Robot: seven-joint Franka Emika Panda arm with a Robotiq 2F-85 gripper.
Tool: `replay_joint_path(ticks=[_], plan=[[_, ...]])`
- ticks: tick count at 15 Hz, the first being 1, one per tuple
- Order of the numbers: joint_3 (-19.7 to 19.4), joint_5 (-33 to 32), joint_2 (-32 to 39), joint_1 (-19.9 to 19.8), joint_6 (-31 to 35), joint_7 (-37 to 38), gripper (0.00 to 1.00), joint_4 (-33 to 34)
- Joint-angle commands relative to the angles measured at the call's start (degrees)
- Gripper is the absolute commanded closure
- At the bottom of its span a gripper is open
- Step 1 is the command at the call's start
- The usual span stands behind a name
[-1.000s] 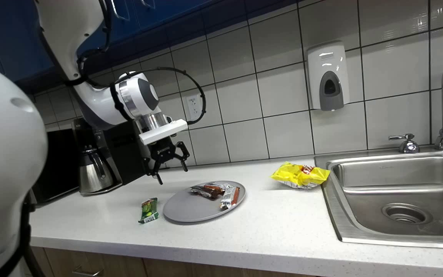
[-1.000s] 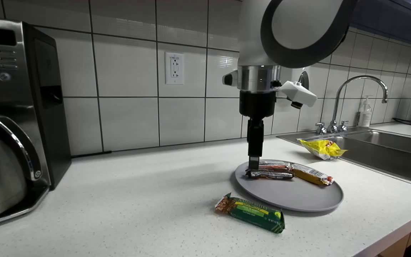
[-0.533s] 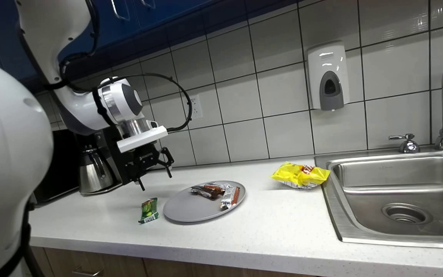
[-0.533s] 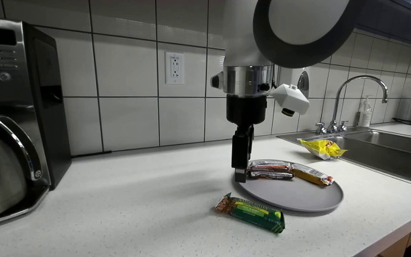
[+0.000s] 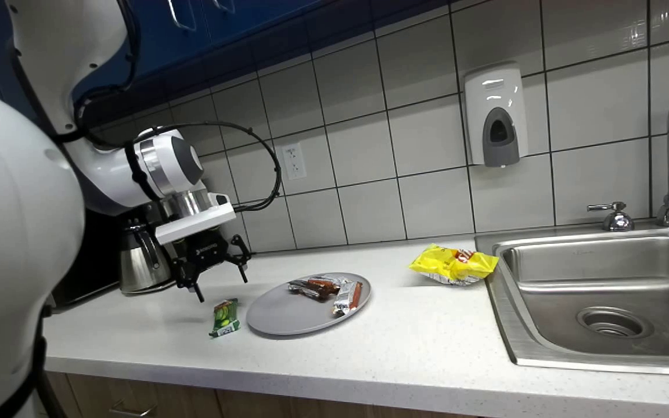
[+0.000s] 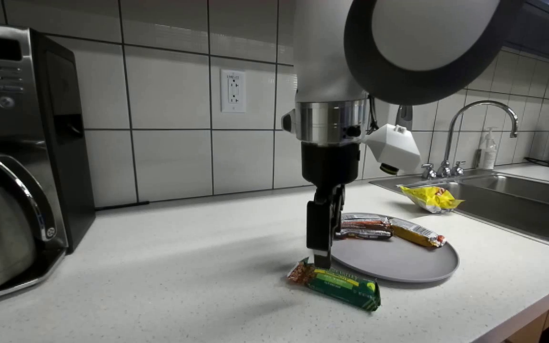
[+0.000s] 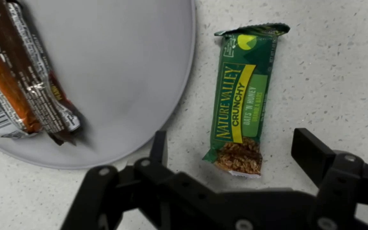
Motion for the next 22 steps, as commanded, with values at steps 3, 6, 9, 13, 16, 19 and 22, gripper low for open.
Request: replay_joint_path(ticks=[3, 6, 9, 13, 16, 19, 22], plan=[[0.5, -0.4, 0.2, 0.6, 1.4, 4.1, 0.0, -2.2], [0.1, -0.8, 1.1, 0.5, 3.4, 5.0, 0.0, -2.9], [-0.2, -0.9, 2.0, 0.5, 5.6, 5.9, 0.0, -3.3], [-0.7, -1.2, 3.0, 0.8, 7.1, 7.2, 0.0, -3.1], [-1.1, -1.3, 3.8, 0.8, 8.0, 8.0, 0.0, -3.2], [-1.4, -1.4, 4.4, 0.9, 8.9, 8.3, 0.0, -3.2], [-1.6, -1.2, 4.7, 0.9, 9.7, 8.3, 0.0, -3.3]])
